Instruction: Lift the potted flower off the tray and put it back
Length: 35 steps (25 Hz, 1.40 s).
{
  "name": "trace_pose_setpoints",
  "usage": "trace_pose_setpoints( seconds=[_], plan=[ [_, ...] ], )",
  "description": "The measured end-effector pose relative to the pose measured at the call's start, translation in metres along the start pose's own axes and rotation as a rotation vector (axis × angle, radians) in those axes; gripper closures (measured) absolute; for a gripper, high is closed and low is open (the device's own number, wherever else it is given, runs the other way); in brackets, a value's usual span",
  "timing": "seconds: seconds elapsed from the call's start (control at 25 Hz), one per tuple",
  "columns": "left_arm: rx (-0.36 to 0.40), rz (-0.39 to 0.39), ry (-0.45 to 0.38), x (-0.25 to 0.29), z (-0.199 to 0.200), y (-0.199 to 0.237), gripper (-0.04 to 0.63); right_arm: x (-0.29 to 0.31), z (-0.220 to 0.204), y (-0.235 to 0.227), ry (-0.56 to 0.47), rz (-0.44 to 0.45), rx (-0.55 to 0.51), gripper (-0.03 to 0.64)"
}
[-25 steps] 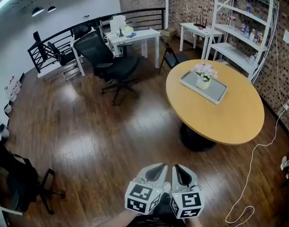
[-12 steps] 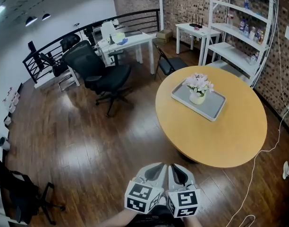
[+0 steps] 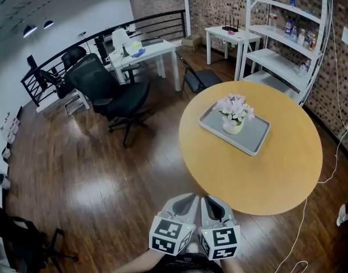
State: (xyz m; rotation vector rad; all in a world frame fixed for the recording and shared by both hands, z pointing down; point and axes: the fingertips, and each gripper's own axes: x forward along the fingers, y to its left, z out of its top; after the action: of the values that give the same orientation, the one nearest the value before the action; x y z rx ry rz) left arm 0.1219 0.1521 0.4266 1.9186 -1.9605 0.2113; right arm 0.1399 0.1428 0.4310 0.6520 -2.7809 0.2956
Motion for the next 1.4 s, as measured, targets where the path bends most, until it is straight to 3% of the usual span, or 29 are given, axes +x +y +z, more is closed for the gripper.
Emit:
trace_pose_setpoints(
  seconds=[0.24, 0.56, 1.04, 1.4],
  plan=[
    [-0.004, -0.022, 0.006, 0.041, 0.012, 0.035, 0.592, 0.047, 0.008, -0.018, 0.007, -0.018, -0.009, 0.617],
    [0.027, -0.136, 0.022, 0.109, 0.041, 0.079, 0.592, 0.119, 0.028, -0.056, 0.013, -0.125, 0.016, 0.614],
    [0.08, -0.381, 0.067, 0.19, 0.09, 0.145, 0.592, 0.212, 0.057, -0.112, 0.038, -0.399, 0.095, 0.6],
    [0.11, -0.506, 0.093, 0.224, 0.1, 0.171, 0.592, 0.251, 0.069, -0.162, 0.019, -0.604, 0.143, 0.594]
  ],
)
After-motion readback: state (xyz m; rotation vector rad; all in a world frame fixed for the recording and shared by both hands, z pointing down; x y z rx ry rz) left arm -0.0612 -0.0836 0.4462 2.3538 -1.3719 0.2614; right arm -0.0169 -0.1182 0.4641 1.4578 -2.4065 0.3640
